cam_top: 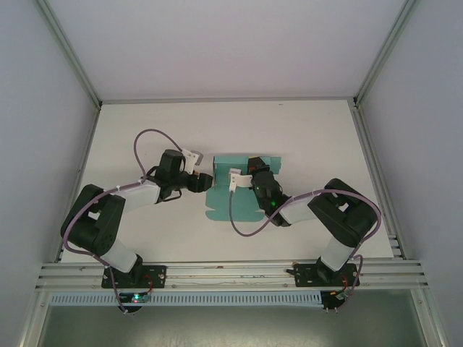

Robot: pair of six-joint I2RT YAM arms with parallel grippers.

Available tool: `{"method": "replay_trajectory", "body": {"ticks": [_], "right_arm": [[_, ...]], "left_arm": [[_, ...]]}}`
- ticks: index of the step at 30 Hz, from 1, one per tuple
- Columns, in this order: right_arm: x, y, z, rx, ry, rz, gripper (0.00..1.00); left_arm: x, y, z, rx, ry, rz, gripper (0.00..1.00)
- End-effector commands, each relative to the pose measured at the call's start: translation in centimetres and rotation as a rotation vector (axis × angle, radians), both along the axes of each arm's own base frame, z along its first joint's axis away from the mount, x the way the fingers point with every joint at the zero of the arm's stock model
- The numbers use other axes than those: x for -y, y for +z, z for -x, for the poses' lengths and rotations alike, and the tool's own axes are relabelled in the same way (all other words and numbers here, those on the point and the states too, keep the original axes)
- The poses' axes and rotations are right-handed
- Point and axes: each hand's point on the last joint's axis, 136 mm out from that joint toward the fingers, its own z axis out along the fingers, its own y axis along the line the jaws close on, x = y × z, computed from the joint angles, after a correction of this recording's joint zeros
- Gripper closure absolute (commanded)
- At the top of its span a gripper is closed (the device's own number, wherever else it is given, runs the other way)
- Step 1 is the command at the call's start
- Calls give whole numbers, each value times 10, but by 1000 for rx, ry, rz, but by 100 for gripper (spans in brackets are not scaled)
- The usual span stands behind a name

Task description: Assemble paper box

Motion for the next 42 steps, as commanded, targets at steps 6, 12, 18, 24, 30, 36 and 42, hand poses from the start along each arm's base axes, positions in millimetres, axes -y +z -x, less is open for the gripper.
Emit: {"method": "replay_trajectory", "body": {"ticks": [6, 12, 18, 24, 30, 36, 42], "right_arm": [[-7, 28, -14, 176, 14, 20, 100], [-4, -8, -10, 126, 15, 39, 100], [-2, -37, -3, 102, 12, 74, 100], [-1, -52, 3, 81, 16, 120, 100], [1, -41, 1, 103, 2, 103, 100], [-1, -31, -1, 113, -4, 91, 100], [-3, -30, -3, 109, -6, 96, 100]], "left_arm": [[-3, 12, -35, 134, 61, -77, 34], [-13, -4, -33, 111, 112, -105, 34], [-24, 1, -31, 135, 176, -107, 34], [-24, 21, -23, 190, 164, -81, 32], [-20, 40, -20, 234, 158, -19, 29], [-11, 64, -7, 292, 93, 60, 27], [16, 53, -1, 209, -38, 144, 29]]}}
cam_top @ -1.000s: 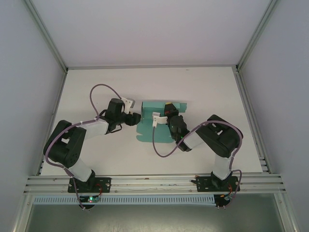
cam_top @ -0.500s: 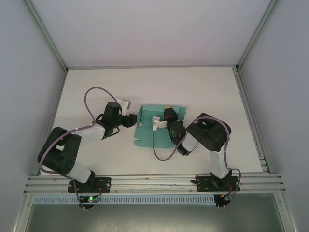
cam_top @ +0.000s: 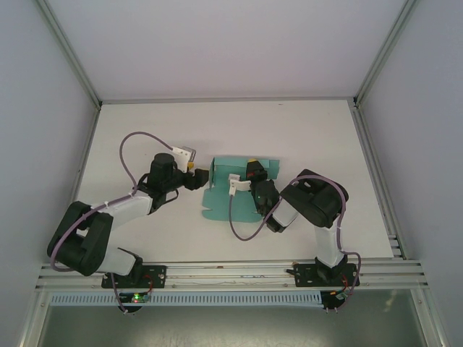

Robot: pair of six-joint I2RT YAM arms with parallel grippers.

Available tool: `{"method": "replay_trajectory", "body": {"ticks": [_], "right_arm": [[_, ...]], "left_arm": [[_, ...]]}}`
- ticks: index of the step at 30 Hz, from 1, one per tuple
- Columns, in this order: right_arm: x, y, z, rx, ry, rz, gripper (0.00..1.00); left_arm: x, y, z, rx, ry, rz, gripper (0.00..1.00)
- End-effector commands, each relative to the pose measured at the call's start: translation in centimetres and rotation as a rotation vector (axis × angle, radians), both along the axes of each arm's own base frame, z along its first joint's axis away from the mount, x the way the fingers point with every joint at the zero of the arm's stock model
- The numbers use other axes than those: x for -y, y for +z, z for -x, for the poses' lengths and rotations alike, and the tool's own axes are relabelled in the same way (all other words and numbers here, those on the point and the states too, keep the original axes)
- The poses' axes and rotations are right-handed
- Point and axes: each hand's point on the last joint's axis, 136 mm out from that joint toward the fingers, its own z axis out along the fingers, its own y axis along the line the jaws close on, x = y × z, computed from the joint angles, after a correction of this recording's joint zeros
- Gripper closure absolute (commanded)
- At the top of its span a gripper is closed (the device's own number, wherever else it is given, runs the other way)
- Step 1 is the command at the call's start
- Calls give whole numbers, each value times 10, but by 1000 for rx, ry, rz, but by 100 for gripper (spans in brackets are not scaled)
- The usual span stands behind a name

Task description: Assemble paper box

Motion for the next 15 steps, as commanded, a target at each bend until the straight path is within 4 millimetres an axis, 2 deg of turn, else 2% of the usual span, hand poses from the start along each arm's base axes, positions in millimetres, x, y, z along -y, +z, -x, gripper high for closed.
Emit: {"method": "replay_trajectory", "body": {"ticks": [1, 3, 9, 15], "right_arm": [[-3, -3, 1, -21, -6, 38, 100], [-4, -4, 2, -24, -6, 37, 100], [-4, -6, 5, -45, -8, 33, 100], [-7, -13, 14, -85, 18, 59, 100]], "left_arm": [[27, 4, 1, -16, -115, 80, 31], [33, -4, -1, -44, -134, 83, 35], [49, -25, -2, -84, -180, 51, 36], [51, -44, -9, -73, -161, -55, 39]]}}
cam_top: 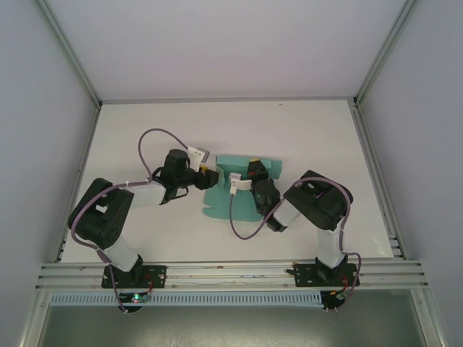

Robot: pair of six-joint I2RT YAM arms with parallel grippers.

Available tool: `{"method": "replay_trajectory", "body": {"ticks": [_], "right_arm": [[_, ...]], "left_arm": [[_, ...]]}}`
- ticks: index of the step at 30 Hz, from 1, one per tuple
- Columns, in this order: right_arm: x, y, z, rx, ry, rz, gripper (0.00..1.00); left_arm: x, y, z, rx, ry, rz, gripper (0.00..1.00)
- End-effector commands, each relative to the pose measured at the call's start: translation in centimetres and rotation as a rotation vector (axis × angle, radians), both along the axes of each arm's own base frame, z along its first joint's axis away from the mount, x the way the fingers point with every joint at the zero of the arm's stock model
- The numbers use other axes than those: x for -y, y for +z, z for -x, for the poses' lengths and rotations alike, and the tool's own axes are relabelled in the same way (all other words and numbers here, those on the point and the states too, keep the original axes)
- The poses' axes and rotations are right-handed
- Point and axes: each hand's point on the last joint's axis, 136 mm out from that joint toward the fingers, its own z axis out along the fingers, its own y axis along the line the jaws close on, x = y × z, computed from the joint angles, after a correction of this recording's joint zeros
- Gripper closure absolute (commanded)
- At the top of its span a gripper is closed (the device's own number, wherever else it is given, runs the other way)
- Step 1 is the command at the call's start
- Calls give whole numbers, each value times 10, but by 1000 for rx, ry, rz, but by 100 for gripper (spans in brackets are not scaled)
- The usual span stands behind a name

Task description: Assemble paper box

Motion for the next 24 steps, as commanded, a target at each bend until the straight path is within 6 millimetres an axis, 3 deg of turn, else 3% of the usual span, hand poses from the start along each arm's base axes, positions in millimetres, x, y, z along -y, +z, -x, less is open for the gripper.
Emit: {"method": "replay_trajectory", "body": {"ticks": [1, 7, 12, 20, 24], "right_arm": [[-15, -16, 14, -70, 63, 43, 100], [-18, -20, 23, -112, 72, 52, 100], [-20, -21, 33, -166, 91, 44, 100], [-23, -50, 57, -364, 89, 55, 100], [-21, -57, 54, -415, 73, 34, 100]], "left_arm": [[13, -13, 3, 26, -53, -73, 38], [24, -28, 8, 21, -120, -134, 38], [20, -38, 7, 20, -118, -170, 43], [24, -25, -6, 125, -96, -160, 52], [31, -21, -14, 152, -99, -147, 60]]}}
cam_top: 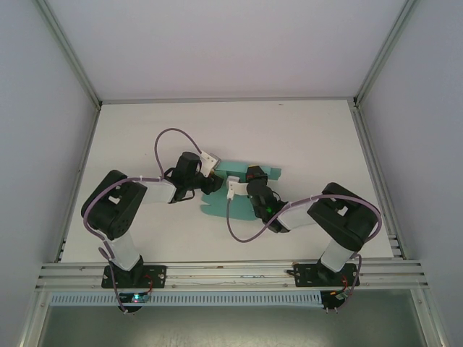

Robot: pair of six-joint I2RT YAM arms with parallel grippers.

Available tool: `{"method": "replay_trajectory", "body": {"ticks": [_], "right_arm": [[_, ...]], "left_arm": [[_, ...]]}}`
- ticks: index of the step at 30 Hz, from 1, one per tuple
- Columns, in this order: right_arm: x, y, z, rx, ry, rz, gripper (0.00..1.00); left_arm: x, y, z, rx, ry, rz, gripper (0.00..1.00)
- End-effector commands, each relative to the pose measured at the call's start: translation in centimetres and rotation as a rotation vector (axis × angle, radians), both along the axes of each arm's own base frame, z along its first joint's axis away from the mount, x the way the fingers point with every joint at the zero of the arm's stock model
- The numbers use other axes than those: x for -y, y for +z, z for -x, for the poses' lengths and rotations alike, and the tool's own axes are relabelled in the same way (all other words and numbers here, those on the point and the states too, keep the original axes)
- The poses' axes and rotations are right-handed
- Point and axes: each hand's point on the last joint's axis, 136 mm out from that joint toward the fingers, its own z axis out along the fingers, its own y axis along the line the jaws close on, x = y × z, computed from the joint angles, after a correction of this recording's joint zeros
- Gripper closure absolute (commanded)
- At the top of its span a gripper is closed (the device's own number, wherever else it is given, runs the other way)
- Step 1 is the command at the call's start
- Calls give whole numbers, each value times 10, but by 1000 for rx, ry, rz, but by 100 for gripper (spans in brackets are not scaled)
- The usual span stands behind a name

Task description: Assemble paper box

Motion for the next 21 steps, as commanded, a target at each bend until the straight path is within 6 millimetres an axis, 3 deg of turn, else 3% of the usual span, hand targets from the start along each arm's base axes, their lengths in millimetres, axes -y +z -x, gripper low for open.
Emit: {"method": "replay_trajectory", "body": {"ticks": [1, 9, 18, 20, 21], "right_arm": [[-10, -57, 22, -223, 102, 65, 100], [-16, -60, 16, -317, 66, -9, 100], [-21, -65, 22, -412, 64, -11, 100], [-21, -67, 22, -421, 62, -8, 100], [-20, -70, 23, -432, 63, -3, 100]], "left_arm": [[16, 14, -16, 98, -19, 27, 61], [17, 24, -26, 155, 74, 39, 93], [12, 24, -44, 210, 231, -16, 100], [11, 22, -48, 209, 256, -25, 87], [13, 19, -47, 207, 242, -23, 88]]}}
